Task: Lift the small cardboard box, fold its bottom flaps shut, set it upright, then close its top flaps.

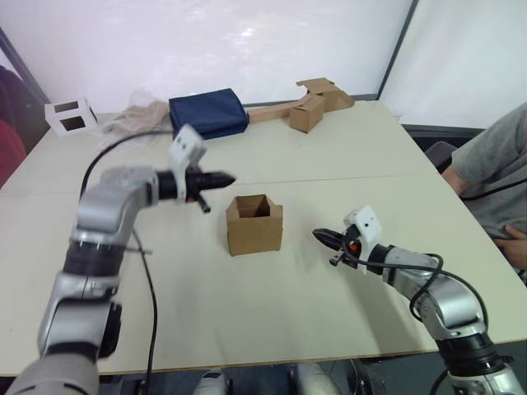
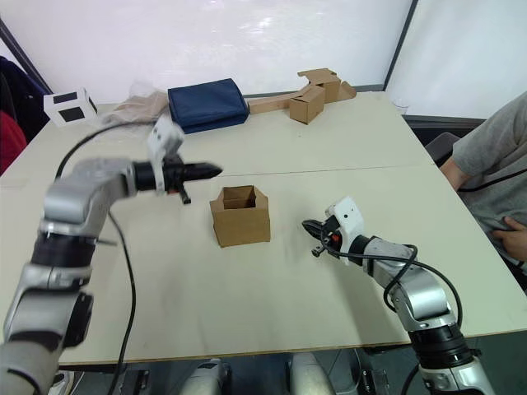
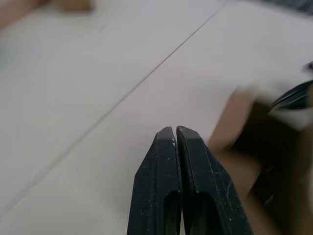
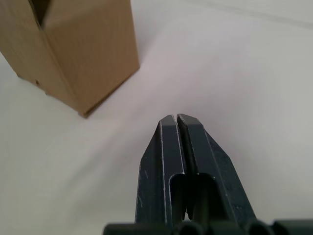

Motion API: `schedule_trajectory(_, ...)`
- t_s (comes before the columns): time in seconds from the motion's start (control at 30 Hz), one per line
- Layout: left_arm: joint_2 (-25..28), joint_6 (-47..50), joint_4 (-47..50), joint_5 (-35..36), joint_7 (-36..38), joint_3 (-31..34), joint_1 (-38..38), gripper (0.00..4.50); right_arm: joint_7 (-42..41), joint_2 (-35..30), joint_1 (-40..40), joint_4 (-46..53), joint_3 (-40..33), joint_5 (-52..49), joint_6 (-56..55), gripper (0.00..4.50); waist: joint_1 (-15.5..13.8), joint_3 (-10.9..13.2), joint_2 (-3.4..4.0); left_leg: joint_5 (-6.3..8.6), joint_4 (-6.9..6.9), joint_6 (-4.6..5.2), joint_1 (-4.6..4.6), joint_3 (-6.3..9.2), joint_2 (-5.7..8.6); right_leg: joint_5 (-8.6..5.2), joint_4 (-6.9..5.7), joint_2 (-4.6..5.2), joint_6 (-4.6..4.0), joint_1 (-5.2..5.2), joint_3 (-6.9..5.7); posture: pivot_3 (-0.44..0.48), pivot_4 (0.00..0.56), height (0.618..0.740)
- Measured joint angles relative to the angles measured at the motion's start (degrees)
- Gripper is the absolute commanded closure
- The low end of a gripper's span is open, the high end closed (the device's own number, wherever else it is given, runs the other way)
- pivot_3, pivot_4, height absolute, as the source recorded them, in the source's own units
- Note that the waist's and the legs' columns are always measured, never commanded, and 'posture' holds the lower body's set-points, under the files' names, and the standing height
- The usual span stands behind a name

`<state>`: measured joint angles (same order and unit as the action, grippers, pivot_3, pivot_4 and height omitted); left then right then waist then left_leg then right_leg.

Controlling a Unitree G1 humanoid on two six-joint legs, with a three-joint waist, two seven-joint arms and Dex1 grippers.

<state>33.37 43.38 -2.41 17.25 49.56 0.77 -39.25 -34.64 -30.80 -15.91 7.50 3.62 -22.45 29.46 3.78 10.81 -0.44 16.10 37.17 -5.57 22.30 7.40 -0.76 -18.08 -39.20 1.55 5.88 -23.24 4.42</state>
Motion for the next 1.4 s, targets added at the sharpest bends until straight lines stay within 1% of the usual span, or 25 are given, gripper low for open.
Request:
schedule_trajectory(0.1,-0.5,0.1,5.4,0.3,-4.0,2.1,6.7,4.42,-0.5,2.3,-2.9,-2.7,1.0,1.6,-1.4,4.50,-1.0,0.0,-0.02,0.02,0.06,0.04,0.07,0.01,0.07,0.01,0.03,0.10,0.02,0.02,-0.05,0.000,0.150,0.740)
schedule_trajectory(0.2,-3.0,-0.2,10.6,1.9,-7.0,4.7,13.1,4.42,-0.5,3.7,-5.7,-6.1,2.2,4.0,-3.8,4.50,-1.4,0.0,-0.04,0.01,0.05,0.02,0.04,-0.02,0.08,0.01,0.09,0.13,0.02,0.06,-0.05,0.000,0.150,0.740)
schedule_trajectory(0.27,-5.0,-1.0,12.2,1.9,-9.0,4.2,18.8,4.42,-0.4,5.0,-7.5,-8.8,3.0,6.2,-5.7,4.50,-1.2,-0.1,-0.03,0.01,0.02,0.02,0.00,-0.05,0.07,0.01,0.07,0.12,0.02,0.06,-0.02,0.000,0.150,0.740)
schedule_trajectory(0.37,-8.6,-1.2,12.1,1.9,-11.2,1.9,22.8,4.42,-1.8,6.0,-8.9,-10.2,5.1,8.2,-7.2,4.50,-1.4,-0.1,-0.05,0.05,0.04,0.10,0.04,0.05,0.06,0.02,0.04,0.10,0.01,0.05,-0.11,0.000,0.150,0.740)
schedule_trajectory(0.5,-9.2,-3.1,12.6,1.6,-12.2,0.0,22.0,4.42,-4.0,6.9,-8.4,-10.1,7.2,8.8,-7.5,4.50,-1.3,-0.1,-0.06,0.06,0.03,0.10,0.03,0.04,0.07,0.02,0.05,0.11,0.01,0.06,-0.11,0.000,0.150,0.740)
schedule_trajectory(0.6,-9.2,-3.9,12.6,0.8,-12.6,-1.5,21.9,4.42,-5.2,6.4,-5.8,-7.5,7.7,8.9,-6.1,4.50,-1.3,-0.1,-0.06,0.06,0.01,0.10,0.03,0.05,0.07,0.02,0.05,0.10,0.01,0.06,-0.11,0.000,0.150,0.740)
schedule_trajectory(0.77,-6.7,-4.0,12.8,0.8,-11.3,-2.2,22.4,4.42,-5.6,6.5,-1.9,-2.7,9.0,8.9,-3.3,4.50,-1.0,-0.1,-0.04,0.06,-0.02,0.11,-0.03,0.05,0.06,0.02,0.03,0.07,0.01,0.07,-0.09,0.000,0.150,0.740)
schedule_trajectory(0.93,-2.4,-1.7,16.3,2.4,-7.2,-2.3,25.9,4.42,-5.6,6.4,0.4,1.5,9.5,8.9,-1.1,4.50,-1.2,-0.1,-0.04,0.07,-0.04,0.11,-0.01,0.05,0.06,0.01,0.06,0.08,0.00,0.07,-0.09,0.000,0.150,0.740)
schedule_trajectory(1.0,-1.4,-0.3,18.1,3.8,-5.8,-2.3,27.6,4.42,-5.5,5.9,1.1,2.7,9.5,9.1,-0.4,4.50,-1.2,-0.1,-0.04,0.07,-0.03,0.12,-0.02,0.05,0.06,0.01,0.06,0.08,0.00,0.09,-0.10,0.000,0.150,0.740)
schedule_trajectory(1.17,-0.7,1.7,20.1,5.8,-4.7,-2.3,29.0,4.42,-5.6,5.3,1.7,4.0,9.5,9.9,0.2,4.50,-1.3,-0.1,-0.04,0.07,-0.03,0.12,-0.02,0.05,0.06,0.01,0.06,0.08,0.00,0.11,-0.11,0.000,0.150,0.740)
schedule_trajectory(1.4,0.0,-1.1,17.4,4.6,-5.1,-2.1,27.3,4.42,-9.1,2.4,2.6,7.9,11.5,10.0,1.3,4.50,-1.3,-0.1,-0.04,0.07,-0.03,0.13,-0.02,0.06,0.06,0.01,0.07,0.08,0.01,0.11,-0.11,0.000,0.150,0.740)
